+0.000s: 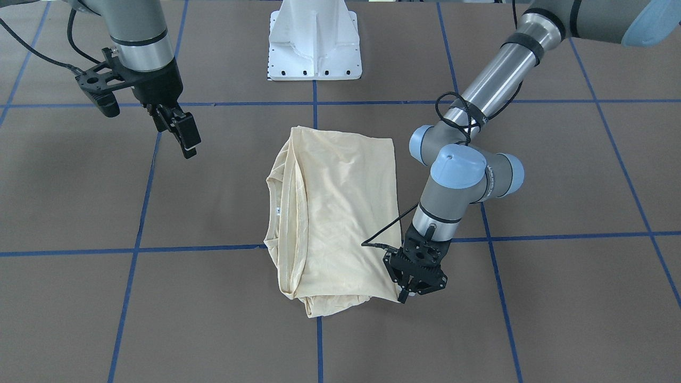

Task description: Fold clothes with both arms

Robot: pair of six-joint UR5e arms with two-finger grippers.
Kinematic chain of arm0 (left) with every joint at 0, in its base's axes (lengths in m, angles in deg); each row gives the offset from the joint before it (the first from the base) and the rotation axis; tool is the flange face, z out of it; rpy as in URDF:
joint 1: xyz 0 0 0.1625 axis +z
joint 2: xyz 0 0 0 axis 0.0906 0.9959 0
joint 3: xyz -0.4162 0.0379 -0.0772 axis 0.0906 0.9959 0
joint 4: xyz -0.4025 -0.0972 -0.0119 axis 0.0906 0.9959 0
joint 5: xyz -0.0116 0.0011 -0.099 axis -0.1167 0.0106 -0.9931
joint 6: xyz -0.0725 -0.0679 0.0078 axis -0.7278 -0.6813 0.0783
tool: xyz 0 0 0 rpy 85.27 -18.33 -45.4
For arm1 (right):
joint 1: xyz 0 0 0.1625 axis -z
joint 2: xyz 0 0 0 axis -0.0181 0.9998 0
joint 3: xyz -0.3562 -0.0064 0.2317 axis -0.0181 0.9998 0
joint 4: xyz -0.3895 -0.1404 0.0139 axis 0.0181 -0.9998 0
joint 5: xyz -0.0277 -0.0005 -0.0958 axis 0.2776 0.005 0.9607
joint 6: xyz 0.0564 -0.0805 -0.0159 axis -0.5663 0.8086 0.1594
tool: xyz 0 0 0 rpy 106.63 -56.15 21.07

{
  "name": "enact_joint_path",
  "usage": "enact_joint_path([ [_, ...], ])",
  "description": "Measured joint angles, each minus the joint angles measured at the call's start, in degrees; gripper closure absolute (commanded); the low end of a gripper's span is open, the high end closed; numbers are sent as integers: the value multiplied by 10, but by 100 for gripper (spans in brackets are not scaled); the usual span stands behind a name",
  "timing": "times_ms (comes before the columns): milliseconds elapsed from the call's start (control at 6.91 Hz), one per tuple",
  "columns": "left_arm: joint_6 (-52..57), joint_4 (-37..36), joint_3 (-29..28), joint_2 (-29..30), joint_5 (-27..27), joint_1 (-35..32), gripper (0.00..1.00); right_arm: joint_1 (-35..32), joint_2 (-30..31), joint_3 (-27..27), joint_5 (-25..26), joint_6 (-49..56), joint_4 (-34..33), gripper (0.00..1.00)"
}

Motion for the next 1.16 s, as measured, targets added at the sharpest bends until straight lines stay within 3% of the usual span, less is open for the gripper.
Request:
enact_joint_path([
  [289,2,4,14,-7,-26,-18,0,3,-17,33,0,-2,28,0],
  [579,-17,-16,122,-82,-88,-39,0,27,-31,61,2,-41,78,0],
  [868,-95,-25,217,-161,-164,-55,0,61,-41,94,11,-143,152,0],
  [1157,-202,-30,316,-240,-222,-60,0,113,-70,136,64,-237,189,1],
])
